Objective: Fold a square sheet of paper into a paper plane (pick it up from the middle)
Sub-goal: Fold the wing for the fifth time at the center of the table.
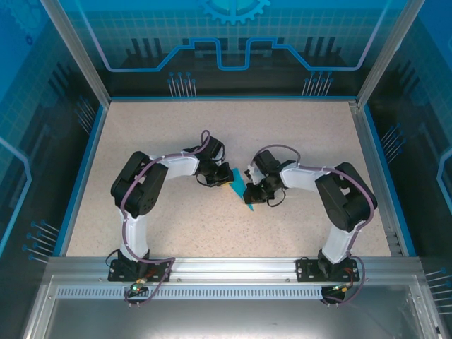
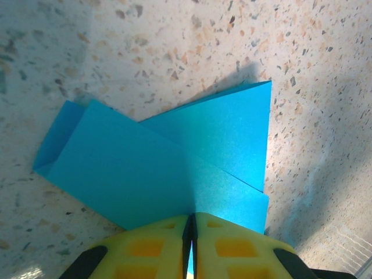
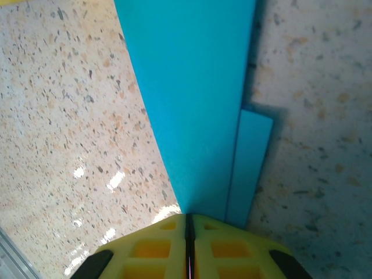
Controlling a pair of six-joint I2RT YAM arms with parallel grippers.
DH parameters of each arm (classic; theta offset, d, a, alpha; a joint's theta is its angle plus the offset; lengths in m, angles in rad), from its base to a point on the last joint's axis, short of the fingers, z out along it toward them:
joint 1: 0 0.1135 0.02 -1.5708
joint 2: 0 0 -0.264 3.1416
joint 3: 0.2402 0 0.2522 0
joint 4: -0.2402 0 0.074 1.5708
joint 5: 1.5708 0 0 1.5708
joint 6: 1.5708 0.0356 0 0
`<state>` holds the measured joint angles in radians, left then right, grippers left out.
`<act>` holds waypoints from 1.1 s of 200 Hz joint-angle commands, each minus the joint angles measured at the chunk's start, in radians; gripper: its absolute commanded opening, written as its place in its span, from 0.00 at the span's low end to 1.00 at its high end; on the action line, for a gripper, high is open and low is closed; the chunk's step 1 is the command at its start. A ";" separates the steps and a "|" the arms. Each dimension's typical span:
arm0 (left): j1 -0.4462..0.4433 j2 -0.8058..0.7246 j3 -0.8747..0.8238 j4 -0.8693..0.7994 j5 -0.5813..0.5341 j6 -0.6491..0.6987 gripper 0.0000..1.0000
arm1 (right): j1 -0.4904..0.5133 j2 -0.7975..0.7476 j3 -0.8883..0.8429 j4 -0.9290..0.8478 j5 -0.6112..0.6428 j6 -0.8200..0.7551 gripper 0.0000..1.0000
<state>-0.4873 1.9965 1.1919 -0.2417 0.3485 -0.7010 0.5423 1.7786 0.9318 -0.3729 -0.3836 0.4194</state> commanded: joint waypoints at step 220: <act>-0.023 -0.013 0.128 -0.155 -0.073 0.070 0.24 | -0.089 -0.384 -0.145 -0.122 0.169 0.109 0.38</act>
<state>-0.4965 2.0098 1.2621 -0.3210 0.3283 -0.6712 0.5034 1.4677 0.7368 -0.4671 -0.3119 0.4938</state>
